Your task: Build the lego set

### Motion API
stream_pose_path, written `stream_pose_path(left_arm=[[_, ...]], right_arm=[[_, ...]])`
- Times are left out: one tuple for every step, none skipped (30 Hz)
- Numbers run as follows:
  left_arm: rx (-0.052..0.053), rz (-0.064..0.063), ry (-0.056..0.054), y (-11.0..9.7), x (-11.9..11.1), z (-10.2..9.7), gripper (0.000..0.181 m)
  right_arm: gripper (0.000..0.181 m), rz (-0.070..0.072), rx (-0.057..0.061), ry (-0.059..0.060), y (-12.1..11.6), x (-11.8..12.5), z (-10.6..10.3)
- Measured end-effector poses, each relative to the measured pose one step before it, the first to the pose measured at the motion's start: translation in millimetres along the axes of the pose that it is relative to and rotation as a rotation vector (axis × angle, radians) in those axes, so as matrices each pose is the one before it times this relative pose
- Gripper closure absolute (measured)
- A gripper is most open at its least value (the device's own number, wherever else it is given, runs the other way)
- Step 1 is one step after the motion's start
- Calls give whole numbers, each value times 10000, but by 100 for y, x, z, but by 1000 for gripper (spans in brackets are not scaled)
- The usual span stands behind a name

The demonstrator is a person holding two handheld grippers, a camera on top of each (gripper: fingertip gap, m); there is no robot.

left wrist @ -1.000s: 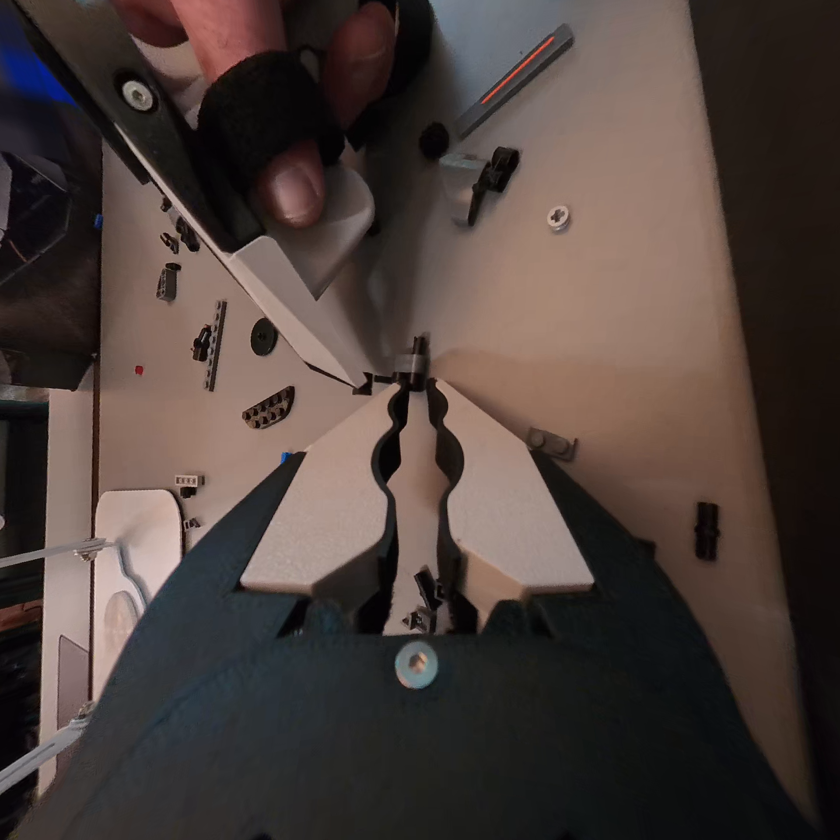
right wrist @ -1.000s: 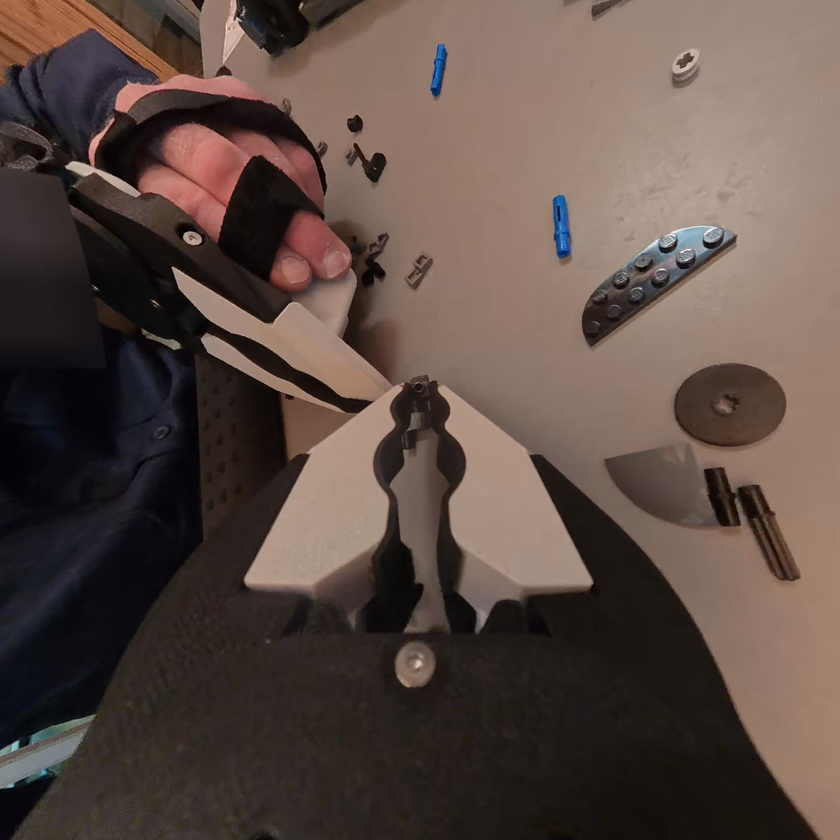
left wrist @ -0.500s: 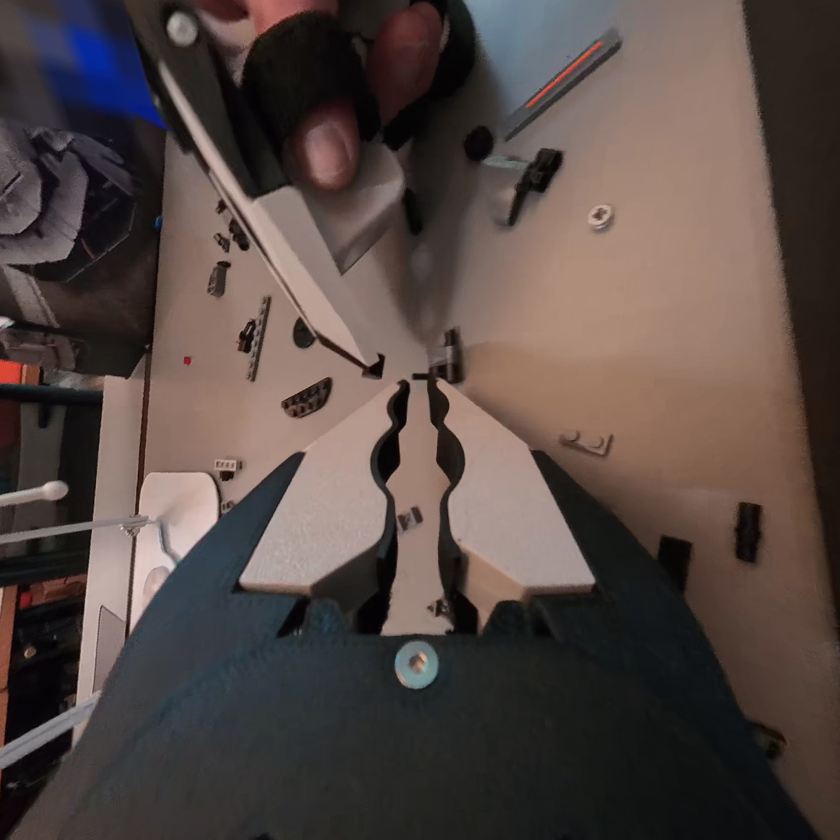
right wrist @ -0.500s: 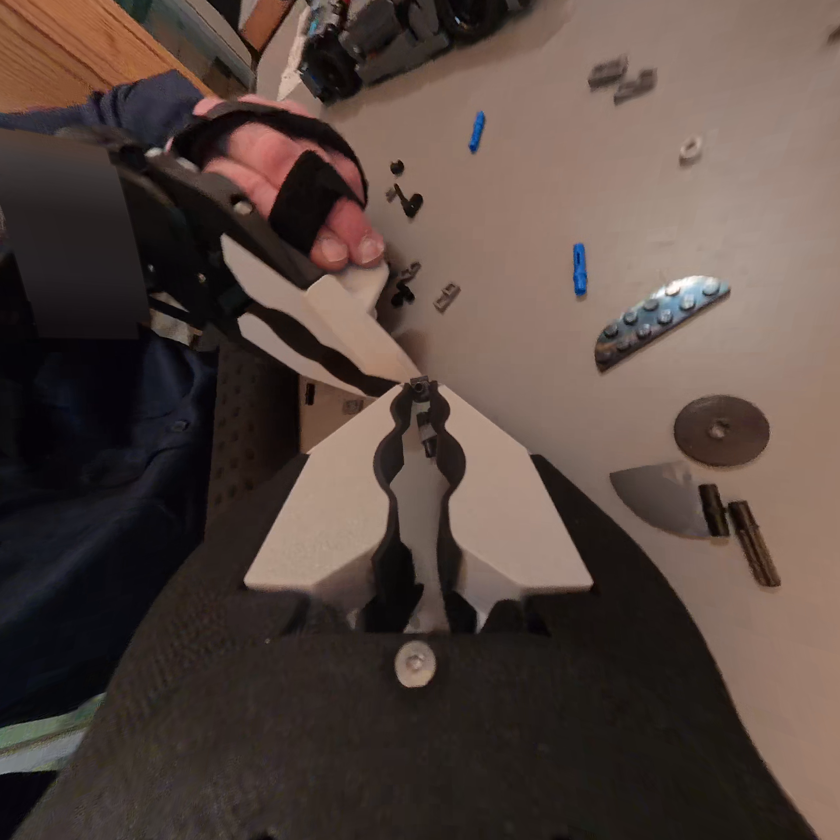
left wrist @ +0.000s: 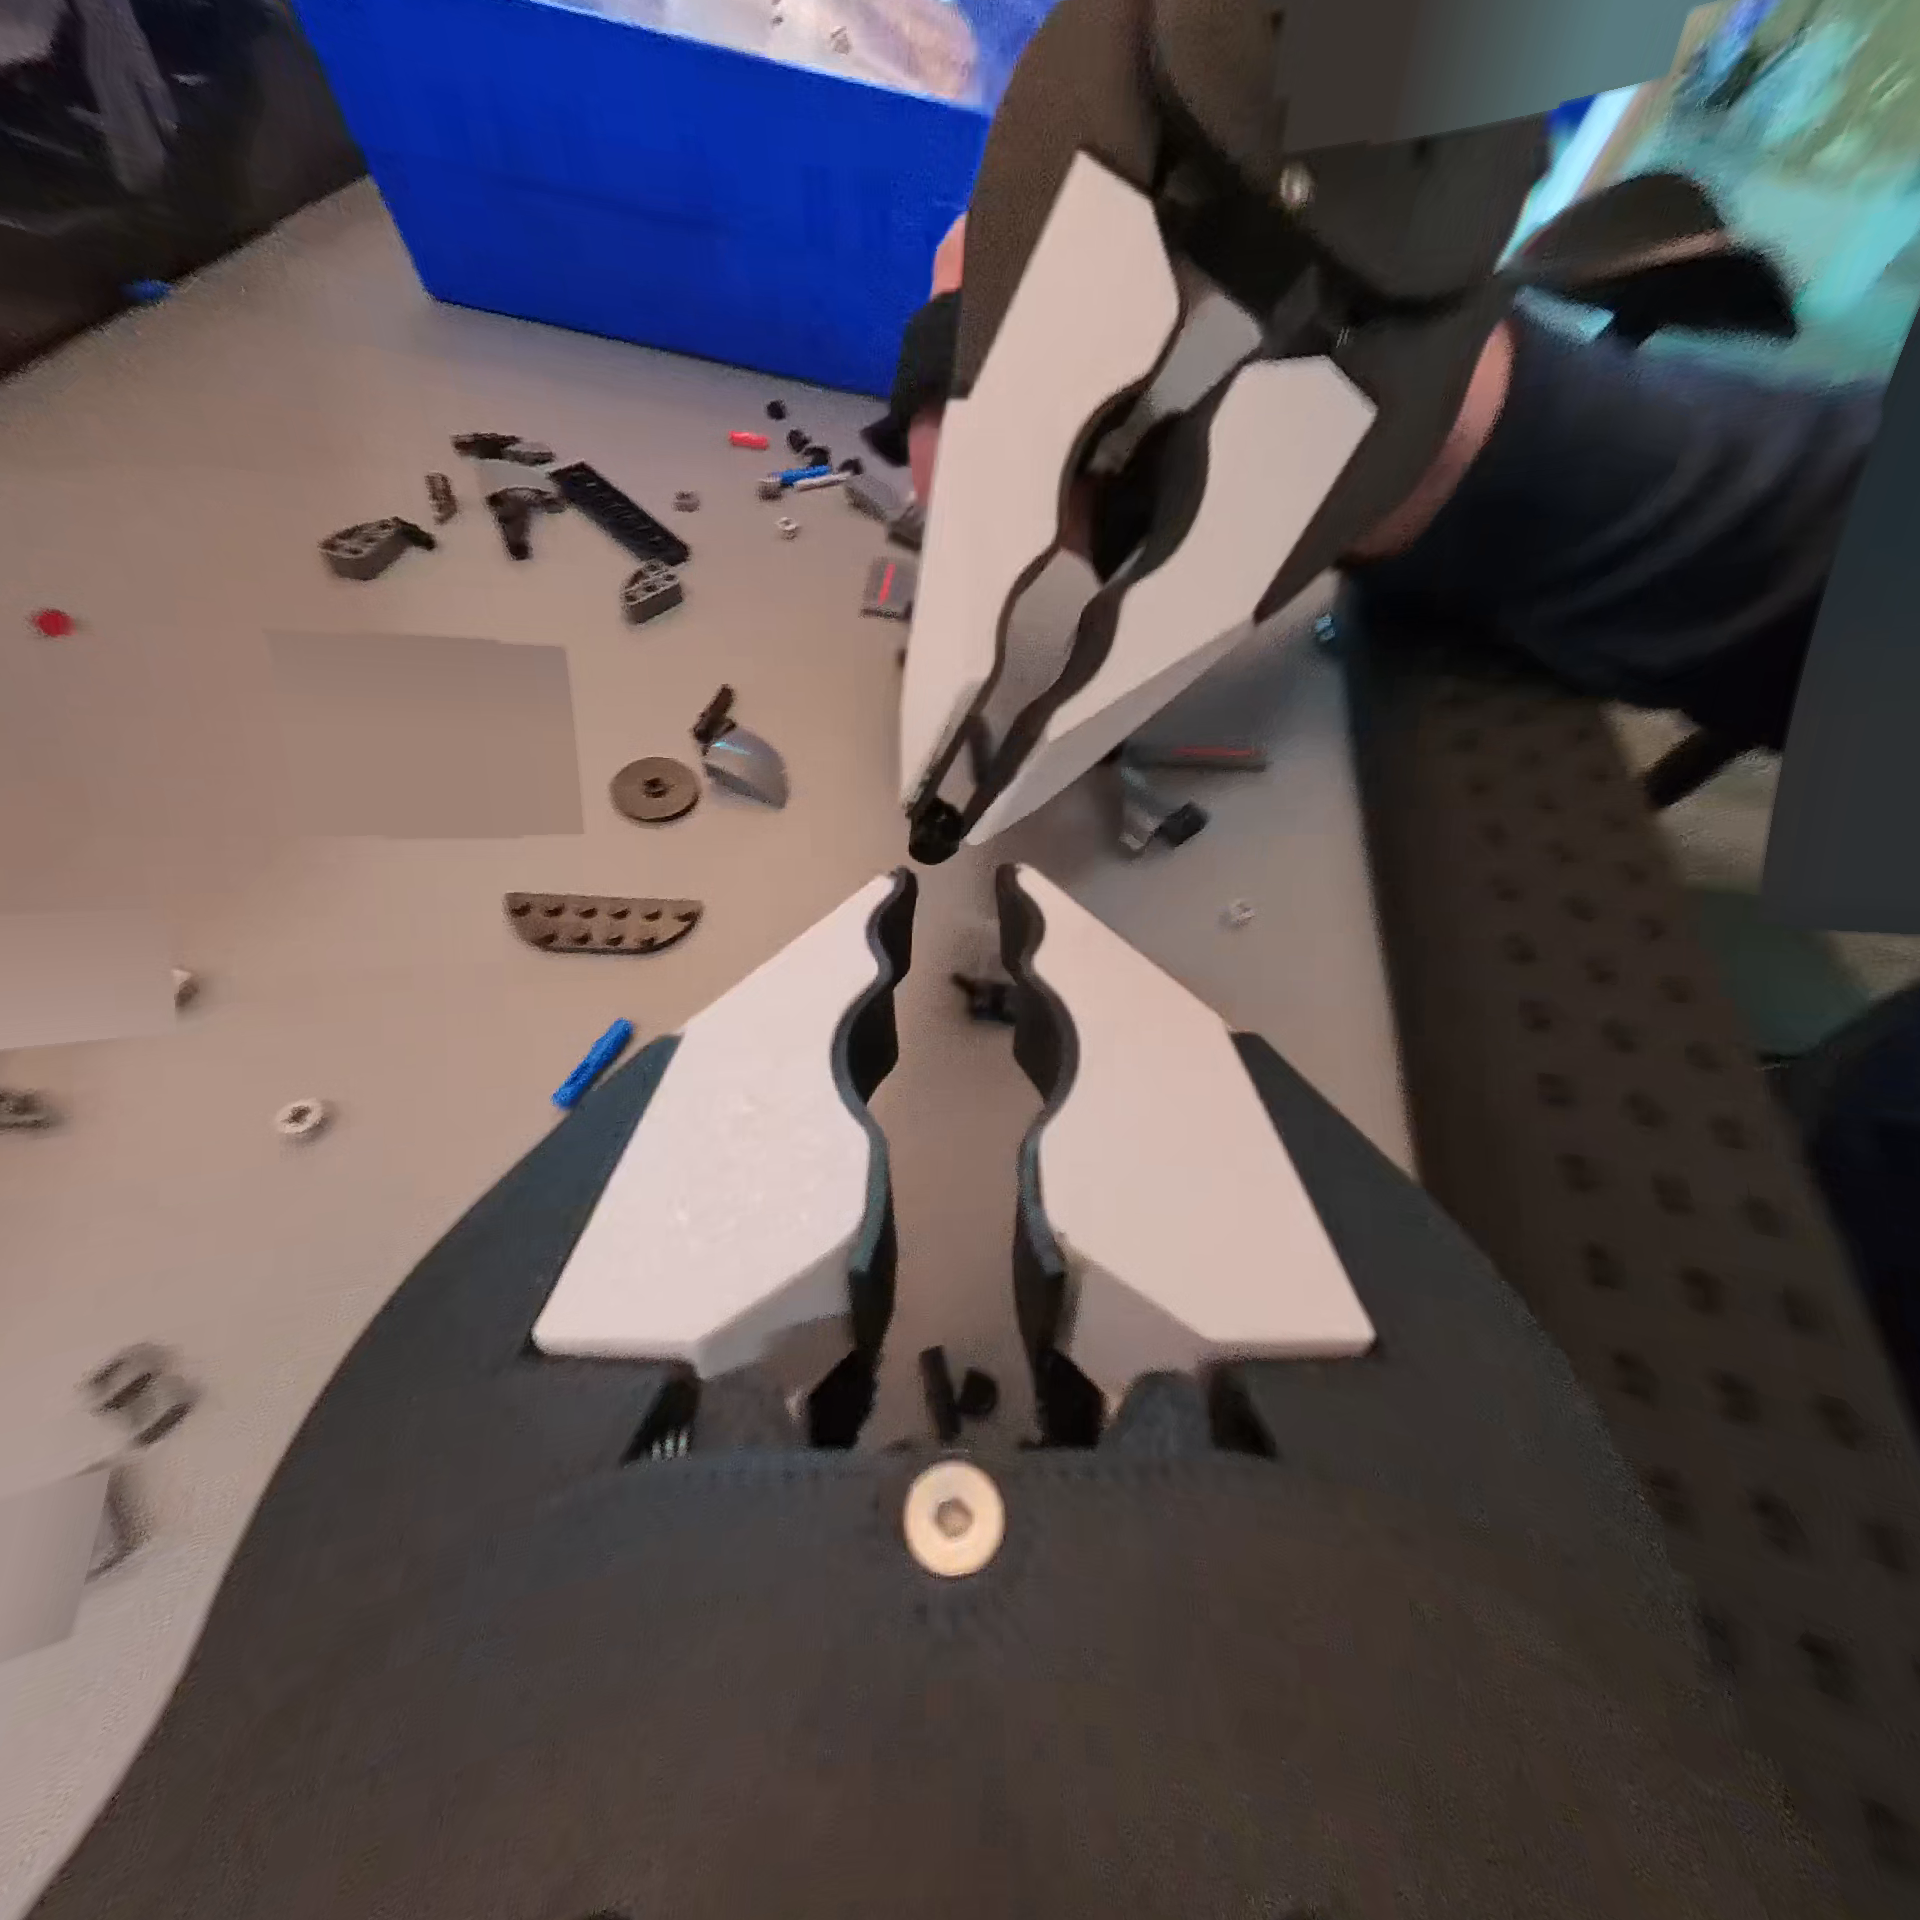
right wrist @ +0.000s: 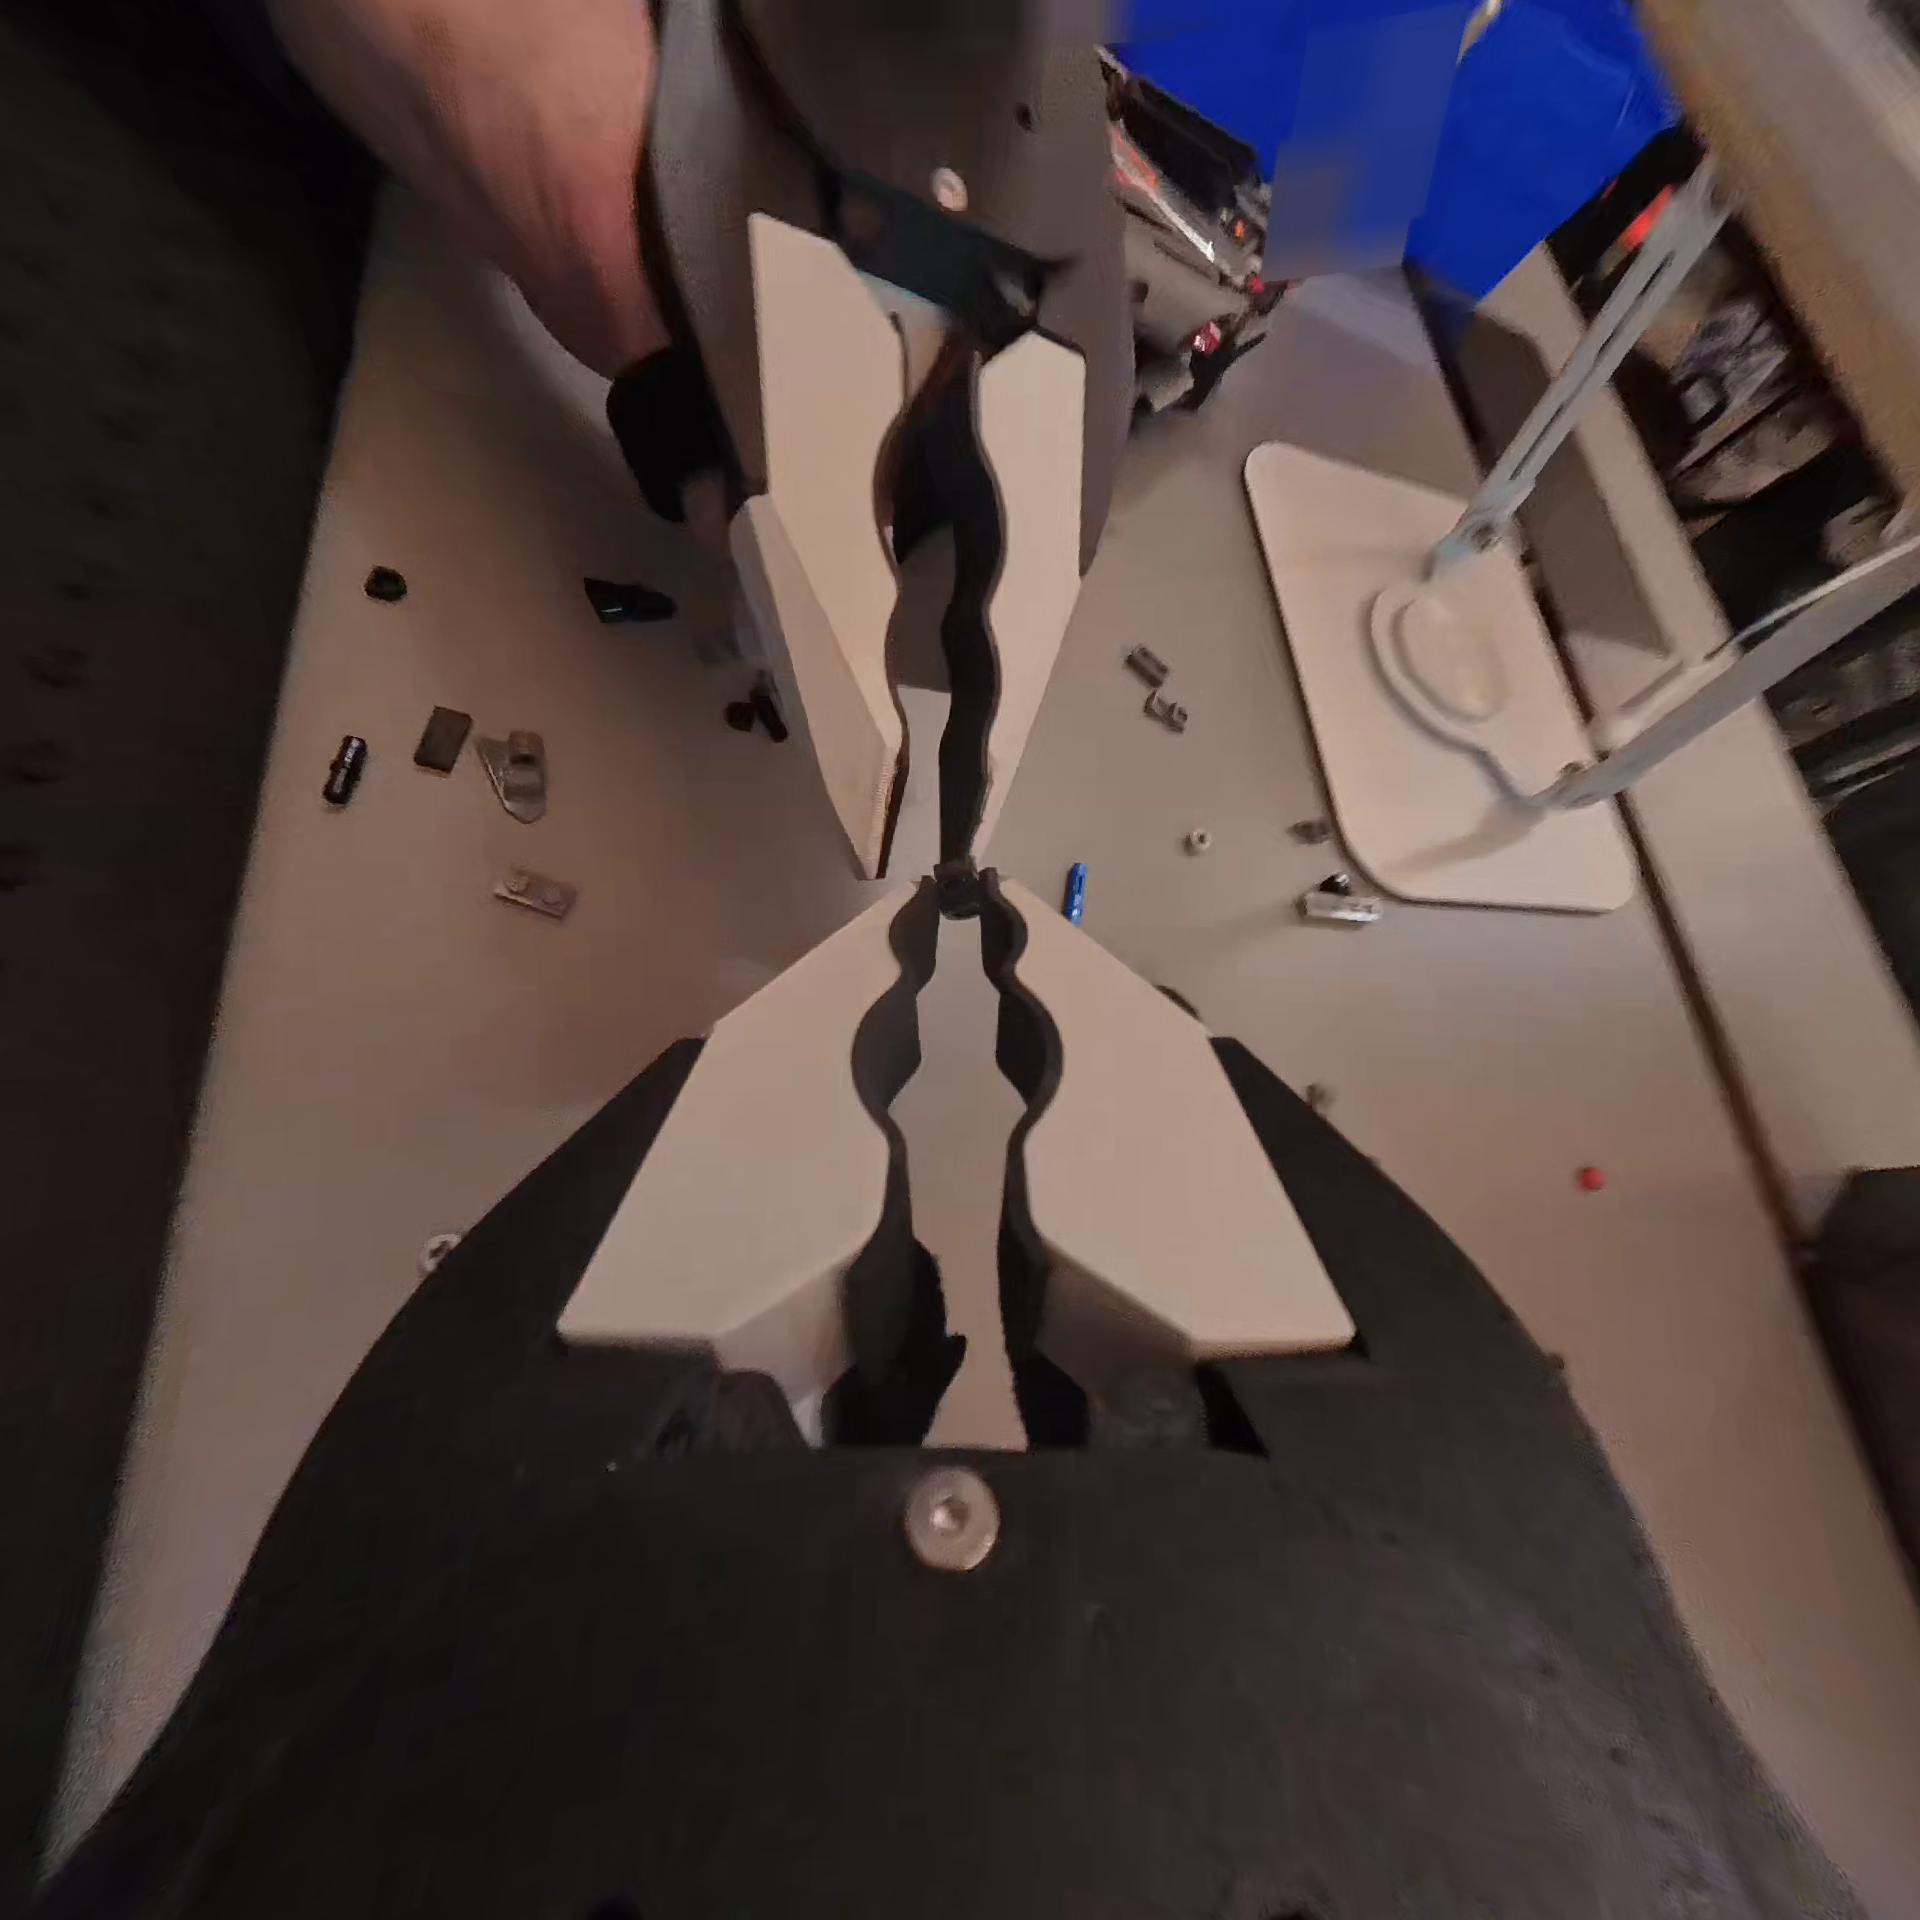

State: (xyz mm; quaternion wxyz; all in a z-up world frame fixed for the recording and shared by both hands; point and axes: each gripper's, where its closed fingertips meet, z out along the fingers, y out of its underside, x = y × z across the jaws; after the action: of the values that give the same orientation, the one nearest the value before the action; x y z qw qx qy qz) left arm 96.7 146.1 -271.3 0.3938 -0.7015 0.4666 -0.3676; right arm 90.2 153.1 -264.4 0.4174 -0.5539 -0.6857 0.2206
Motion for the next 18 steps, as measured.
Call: stream_pose_path(left_arm=[[214, -309, 380, -295, 336, -74, 168], [75, -231, 170, -105, 67, -72, 168], [119, -147, 112, -139, -9, -116, 170], [220, -168, 138, -241, 11, -158, 172], [187, -239, 259, -209, 136, -121, 173], [103, -242, 280, -112, 150, -69, 173], [113, -185, 159, -112, 33, -73, 174], [58, -118, 144, -16, 87, -19, 174], [14, -81, 111, 48, 73, 10, 175], [36, -74, 89, 4, 62, -14, 175], [114, -104, 106, -117, 49, -47, 175], [97, -128, 173, -112, 122, -70, 175], [79, -89, 93, -66, 20, -65, 175], [69, -43, 27, -80, -59, -73, 174], [84, -64, 70, -147, 3, -91, 174], [116, -55, 128, -205, 104, -117, 174], [42, -23, 95, -114, 105, -76, 173], [-17, -10, 36, -3, 13, -41, 172]], right_arm=[[176, -442, 35, 217, -253, -38, -50], [176, -321, -4, 158, -187, -42, -47], [176, -243, 0, 144, -168, 12, -69], [176, -253, 66, 161, -257, 51, -118], [176, -269, 106, 128, -323, -11, -141], [176, -234, 36, 116, -241, 4, -101], [176, -203, -15, 135, -140, 40, -46], [176, -198, -13, 101, -102, 5, -19], [176, -169, -14, 47, -58, -44, -18], [176, -103, -1, 43, -47, -23, -32], [177, -45, 38, 54, -98, 53, -59], [176, -10, 57, 20, -122, 39, -83], [177, -8, 34, 6, -78, 26, -67], [176, -38, 0, 18, -22, 7, -46], [176, -39, 23, -26, -56, -81, -18], [176, 16, 64, -55, -111, -91, -16], [176, 40, 75, -4, -119, -3, -18], [177, 27, 77, 16, -116, 57, -62]])
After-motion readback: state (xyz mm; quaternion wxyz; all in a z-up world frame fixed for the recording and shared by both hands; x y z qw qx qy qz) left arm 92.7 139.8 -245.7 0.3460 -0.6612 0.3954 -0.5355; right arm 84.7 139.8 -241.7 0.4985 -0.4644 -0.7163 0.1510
